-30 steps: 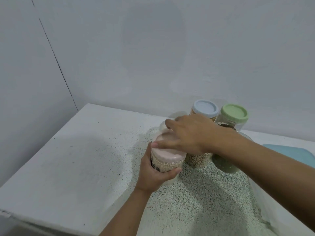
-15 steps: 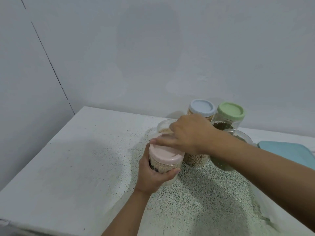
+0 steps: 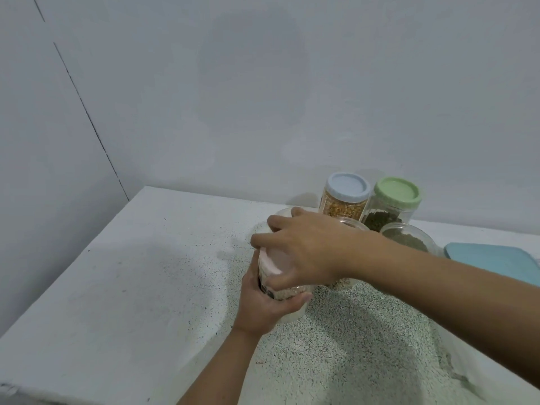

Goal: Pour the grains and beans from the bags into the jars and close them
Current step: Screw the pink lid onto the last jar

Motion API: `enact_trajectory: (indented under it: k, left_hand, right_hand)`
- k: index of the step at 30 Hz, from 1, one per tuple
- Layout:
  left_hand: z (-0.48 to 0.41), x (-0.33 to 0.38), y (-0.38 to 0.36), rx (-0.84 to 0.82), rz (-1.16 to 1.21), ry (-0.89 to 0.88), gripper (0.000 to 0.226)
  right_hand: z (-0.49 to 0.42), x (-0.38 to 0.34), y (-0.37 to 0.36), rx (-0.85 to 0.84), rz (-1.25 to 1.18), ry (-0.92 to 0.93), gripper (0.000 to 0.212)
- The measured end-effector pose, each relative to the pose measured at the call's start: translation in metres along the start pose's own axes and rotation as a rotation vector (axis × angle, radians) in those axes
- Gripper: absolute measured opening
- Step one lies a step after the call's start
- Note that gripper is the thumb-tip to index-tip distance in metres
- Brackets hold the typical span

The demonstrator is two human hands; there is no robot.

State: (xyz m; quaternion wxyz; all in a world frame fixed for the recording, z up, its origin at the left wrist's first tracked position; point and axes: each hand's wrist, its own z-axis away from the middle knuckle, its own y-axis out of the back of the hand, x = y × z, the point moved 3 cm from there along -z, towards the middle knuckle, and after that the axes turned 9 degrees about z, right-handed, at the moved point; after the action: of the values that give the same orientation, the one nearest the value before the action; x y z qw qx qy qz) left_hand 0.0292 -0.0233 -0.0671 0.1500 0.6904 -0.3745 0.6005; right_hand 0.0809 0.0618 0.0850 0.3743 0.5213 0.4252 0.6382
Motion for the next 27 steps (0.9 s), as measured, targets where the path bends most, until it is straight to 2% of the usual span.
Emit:
enact_trajectory:
  k: [4, 7, 11, 17, 19, 22, 26, 27]
  left_hand:
    - [-0.001, 0.006, -0.003, -0.008, -0.056, -0.024, 0.085]
    - [0.0, 0.003, 0.0, -0.042, -0.061, -0.027, 0.09]
    - [0.002, 0.006, -0.004, -0.065, -0.062, -0.035, 0.102]
    - [0.004, 0.012, -0.005, -0.051, -0.08, -0.06, 0.099]
    - [0.007, 0.016, -0.006, -0.034, -0.08, -0.022, 0.095]
    - [0.014, 0.031, -0.008, -0.063, -0.078, 0.059, 0.093]
    - [0.014, 0.05, 0.007, -0.276, -0.09, 0.229, 0.078]
    - [0.007, 0.057, 0.004, -0.285, -0.076, 0.257, 0.083]
  right_hand:
    - [0.006, 0.005, -0.024, 0.064, -0.061, 0.061, 0.057]
    - [0.006, -0.003, -0.029, 0.185, -0.075, -0.051, 0.054]
    - [0.004, -0.01, -0.031, 0.197, -0.069, -0.175, 0.044]
    - [0.004, -0.02, -0.033, 0.278, -0.133, -0.368, 0.051]
    - [0.013, -0.017, -0.038, 0.324, -0.3, -0.424, 0.06]
    - [0.024, -0.007, -0.048, 0.432, -0.819, -0.428, 0.068]
    - [0.04, -0.001, -0.064, 0.431, -1.3, -0.402, 0.085]
    - [0.043, -0.004, -0.07, 0.407, -1.375, -0.429, 0.084]
